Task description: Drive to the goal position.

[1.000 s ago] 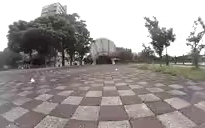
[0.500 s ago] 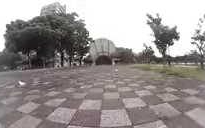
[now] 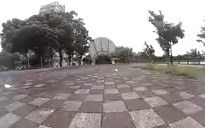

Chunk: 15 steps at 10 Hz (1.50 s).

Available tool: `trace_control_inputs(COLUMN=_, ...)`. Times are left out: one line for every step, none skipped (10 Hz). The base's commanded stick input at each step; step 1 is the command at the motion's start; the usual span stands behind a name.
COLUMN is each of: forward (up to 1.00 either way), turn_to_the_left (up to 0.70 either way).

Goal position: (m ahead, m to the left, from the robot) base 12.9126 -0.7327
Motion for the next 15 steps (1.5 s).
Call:
trace_control_inputs(forward=1.00, turn_to_the_left=0.00)
trace_control_inputs(forward=1.00, turn_to_the_left=0.00)
trace_control_inputs(forward=1.00, turn_to_the_left=0.00)
trace_control_inputs(forward=1.00, turn_to_the_left=0.00)
trace_control_inputs(forward=1.00, turn_to_the_left=0.00)
trace_control_inputs(forward=1.00, turn_to_the_left=0.00)
trace_control_inputs(forward=1.00, turn_to_the_left=0.00)
trace_control_inputs(forward=1.00, turn_to_the_left=0.00)
trace_control_inputs(forward=1.00, turn_to_the_left=0.00)
trace_control_inputs(forward=1.00, turn_to_the_left=-0.25)
trace_control_inputs(forward=1.00, turn_to_the_left=-0.40)
trace_control_inputs(forward=1.00, turn_to_the_left=-0.40)
trace_control_inputs(forward=1.00, turn_to_the_left=-0.25)
trace_control_inputs(forward=1.00, turn_to_the_left=0.00)
trace_control_inputs(forward=1.00, turn_to_the_left=0.00)
